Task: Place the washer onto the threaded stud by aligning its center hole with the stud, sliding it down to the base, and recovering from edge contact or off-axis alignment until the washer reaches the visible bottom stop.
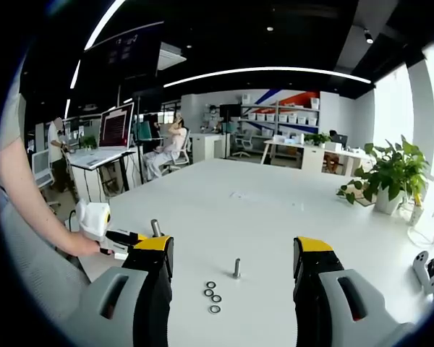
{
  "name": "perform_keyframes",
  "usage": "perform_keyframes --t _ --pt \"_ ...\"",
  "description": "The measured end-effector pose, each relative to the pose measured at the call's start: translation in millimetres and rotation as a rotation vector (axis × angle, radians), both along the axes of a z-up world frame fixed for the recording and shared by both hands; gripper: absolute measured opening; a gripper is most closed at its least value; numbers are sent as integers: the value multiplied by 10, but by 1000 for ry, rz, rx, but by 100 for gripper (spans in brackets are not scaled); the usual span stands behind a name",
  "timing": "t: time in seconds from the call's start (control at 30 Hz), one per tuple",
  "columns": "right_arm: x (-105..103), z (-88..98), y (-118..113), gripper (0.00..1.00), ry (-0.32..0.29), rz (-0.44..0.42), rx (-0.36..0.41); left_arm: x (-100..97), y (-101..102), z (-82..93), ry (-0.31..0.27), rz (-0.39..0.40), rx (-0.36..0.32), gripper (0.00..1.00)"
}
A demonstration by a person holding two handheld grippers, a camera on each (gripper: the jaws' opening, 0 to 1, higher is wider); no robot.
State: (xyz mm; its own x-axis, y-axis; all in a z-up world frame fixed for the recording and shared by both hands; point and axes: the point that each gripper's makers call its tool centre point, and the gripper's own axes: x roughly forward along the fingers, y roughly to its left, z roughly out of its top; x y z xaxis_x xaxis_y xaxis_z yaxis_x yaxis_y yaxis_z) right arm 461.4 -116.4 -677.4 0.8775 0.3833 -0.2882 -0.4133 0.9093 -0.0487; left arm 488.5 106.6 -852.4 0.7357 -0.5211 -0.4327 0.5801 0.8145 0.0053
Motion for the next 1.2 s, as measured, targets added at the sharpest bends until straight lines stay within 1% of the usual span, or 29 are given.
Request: perform_keyframes --t 0.2,0.33,0.43,0.77,0.97,1.2 --pt "1 7 0 70 -1 -1 7 -7 37 -6 1 10 4 23" --pt "2 8 -1 70 -1 -2 8 -17 69 -32 12 17 2 24" --pt "0 3 0 70 1 0 6 -6 91 -20 5 25 -4 24" --pt "0 1 -3 69 1 0 4 -12 101 8 -9 48 -37 22" --pt "-4 -2 4 69 2 2 0 -27 94 20 -15 51 -37 22" --pt "-1 -1 0 69 1 1 1 -14 58 27 11 54 -42 22"
